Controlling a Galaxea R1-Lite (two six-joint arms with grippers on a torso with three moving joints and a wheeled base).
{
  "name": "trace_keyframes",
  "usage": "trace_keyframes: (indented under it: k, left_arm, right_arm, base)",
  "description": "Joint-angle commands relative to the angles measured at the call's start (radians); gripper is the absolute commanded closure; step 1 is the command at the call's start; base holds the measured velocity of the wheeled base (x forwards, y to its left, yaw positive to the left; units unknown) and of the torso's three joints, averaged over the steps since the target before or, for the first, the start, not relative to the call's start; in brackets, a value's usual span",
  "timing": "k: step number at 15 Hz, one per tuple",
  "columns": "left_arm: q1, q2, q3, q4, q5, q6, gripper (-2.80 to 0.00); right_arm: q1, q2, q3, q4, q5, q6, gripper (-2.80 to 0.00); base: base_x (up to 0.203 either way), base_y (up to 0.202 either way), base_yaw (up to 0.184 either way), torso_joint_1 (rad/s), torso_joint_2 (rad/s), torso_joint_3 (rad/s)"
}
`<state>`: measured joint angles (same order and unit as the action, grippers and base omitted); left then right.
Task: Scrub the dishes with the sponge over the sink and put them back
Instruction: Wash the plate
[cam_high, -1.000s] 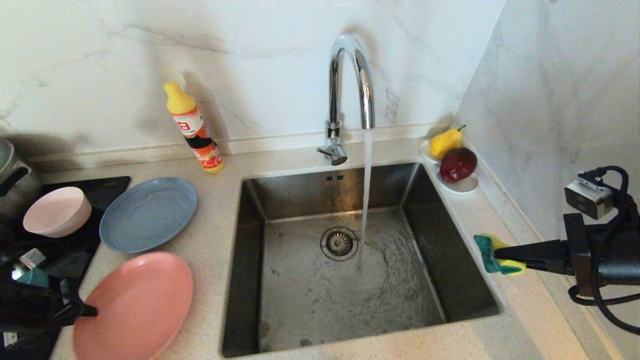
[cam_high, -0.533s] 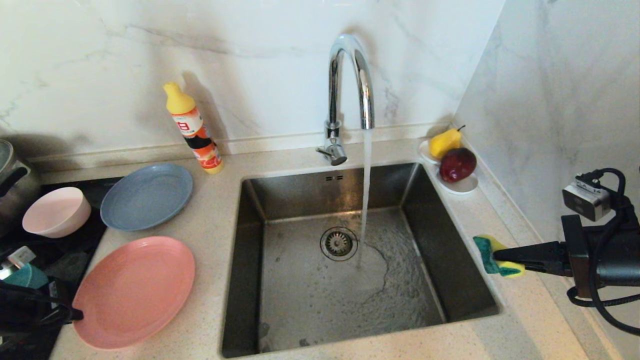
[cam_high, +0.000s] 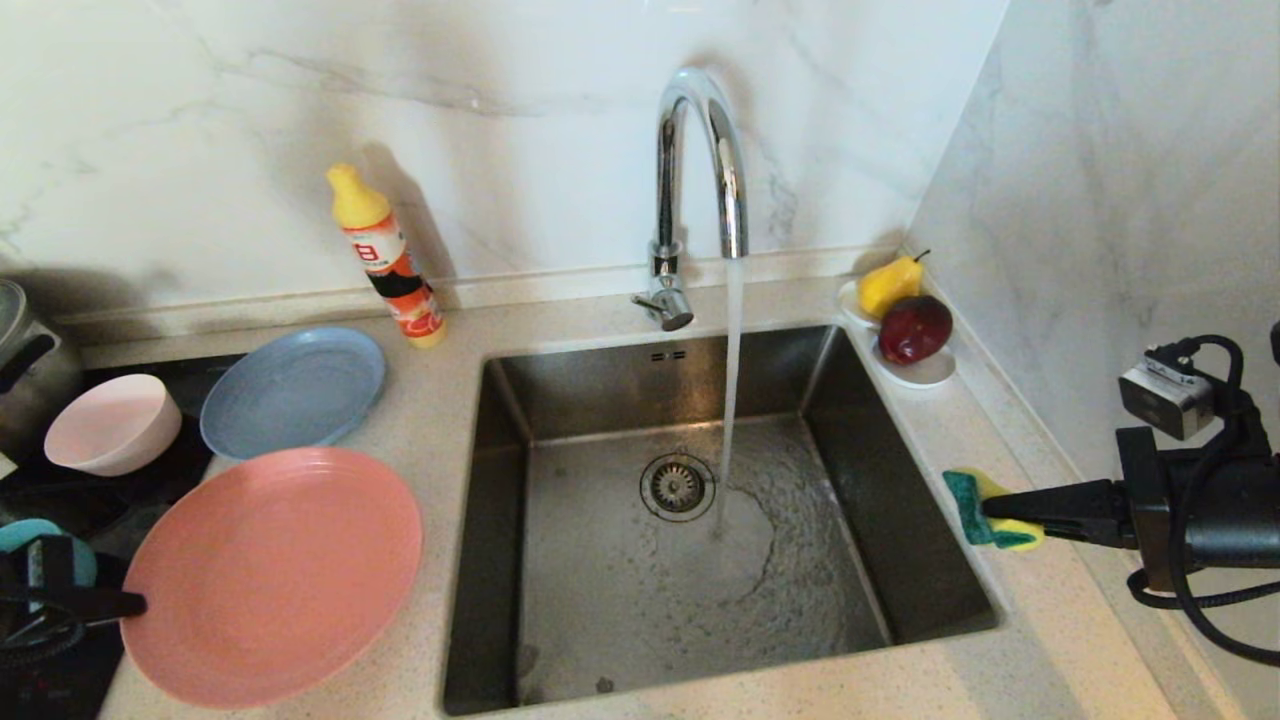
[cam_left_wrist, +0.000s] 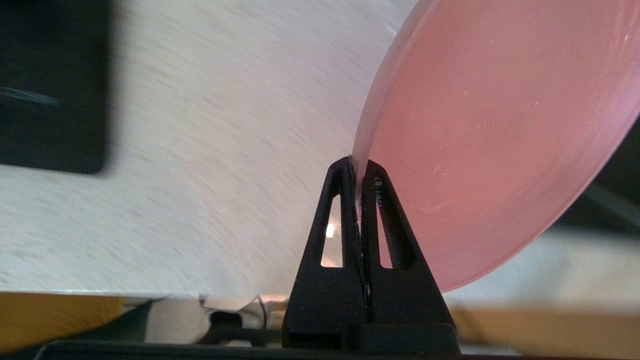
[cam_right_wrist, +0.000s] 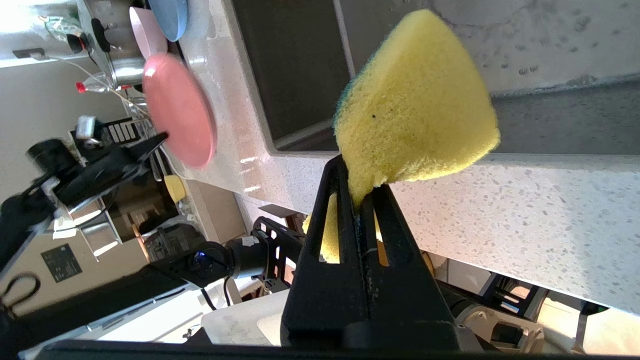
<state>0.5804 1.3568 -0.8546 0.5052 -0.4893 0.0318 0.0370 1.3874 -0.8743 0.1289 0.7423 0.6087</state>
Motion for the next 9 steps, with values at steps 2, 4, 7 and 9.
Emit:
trace_keyframes:
  k: [2, 4, 7, 9]
  left_arm:
    - [-0.119, -0.123, -0.017, 0.08, -0.02, 0.02, 0.0]
    - [-0.262, -0.132, -0.048, 0.113, -0.017, -0.009, 0.0]
    - [-0.492, -0.069, -0.132, 0.112, 0.045, -0.147, 0.0]
    - [-0.63, 0.008, -0.192, 0.073, 0.087, -0.258, 0.0]
  right_arm:
    - [0.001, 0.001, -0.003, 0.001, 0.005, 0.005, 0.0]
    - [0.001, -0.004, 0.0, 0.001, 0.006, 0.006, 0.0]
    - [0.0, -0.013, 0.002, 0.001, 0.006, 0.006, 0.0]
    - [0.0, -0.029, 0.003, 0.001, 0.006, 0.006, 0.0]
  base:
    - [0.0, 0.0, 0.0, 0.0, 0.0, 0.0]
    - [0.0, 0.0, 0.0, 0.0, 0.0, 0.0]
    - [0.0, 0.0, 0.0, 0.0, 0.0, 0.0]
    - [0.0, 0.0, 0.0, 0.0, 0.0, 0.0]
